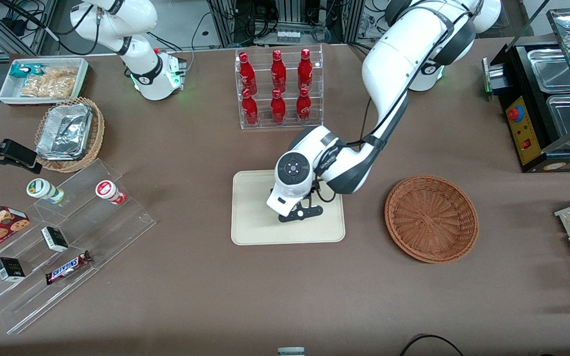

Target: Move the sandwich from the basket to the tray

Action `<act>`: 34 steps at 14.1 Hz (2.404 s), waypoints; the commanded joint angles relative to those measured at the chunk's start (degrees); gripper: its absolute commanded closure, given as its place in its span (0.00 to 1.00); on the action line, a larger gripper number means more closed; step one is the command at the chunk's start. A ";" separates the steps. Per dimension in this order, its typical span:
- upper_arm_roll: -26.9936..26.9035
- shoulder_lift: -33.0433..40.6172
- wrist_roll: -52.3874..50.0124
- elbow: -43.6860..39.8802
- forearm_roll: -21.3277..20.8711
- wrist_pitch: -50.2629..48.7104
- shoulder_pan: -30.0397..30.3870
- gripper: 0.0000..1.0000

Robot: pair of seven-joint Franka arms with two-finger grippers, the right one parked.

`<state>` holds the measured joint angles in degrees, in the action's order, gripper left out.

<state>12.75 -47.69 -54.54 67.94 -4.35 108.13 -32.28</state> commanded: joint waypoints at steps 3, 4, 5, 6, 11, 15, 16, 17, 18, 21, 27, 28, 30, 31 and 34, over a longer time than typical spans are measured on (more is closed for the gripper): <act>-4.58 10.58 6.43 0.96 0.39 -11.78 5.00 0.00; -4.58 13.04 10.20 1.83 0.48 -15.28 7.99 0.00; -4.58 15.76 13.54 3.67 0.48 -17.93 10.80 0.00; -4.58 19.09 17.84 6.65 0.40 -19.26 13.53 0.00; -4.67 32.55 33.86 15.72 0.31 -25.85 25.23 0.00; -4.76 45.63 39.24 27.56 -0.13 -27.01 31.04 0.00; -4.76 49.50 39.42 30.99 -0.31 -27.01 31.57 0.00; -4.76 52.32 39.42 33.28 -0.48 -27.10 31.66 0.00; -4.76 54.87 39.51 34.70 -0.57 -27.44 31.66 0.00; -4.67 56.65 39.59 31.04 -0.57 -32.09 31.49 0.00; -4.49 52.89 44.17 25.07 -0.84 -35.69 31.22 0.00; -4.49 50.53 44.25 21.91 -0.75 -37.36 31.22 0.00; -4.49 48.14 44.51 18.38 -0.83 -39.05 31.31 0.00; -4.49 47.78 44.78 18.54 -0.92 -39.05 31.22 0.00; -4.40 46.55 44.96 18.81 -0.57 -38.61 31.13 0.00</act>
<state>7.91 0.45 -10.38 88.92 -4.52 71.02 -1.10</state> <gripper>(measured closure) 0.000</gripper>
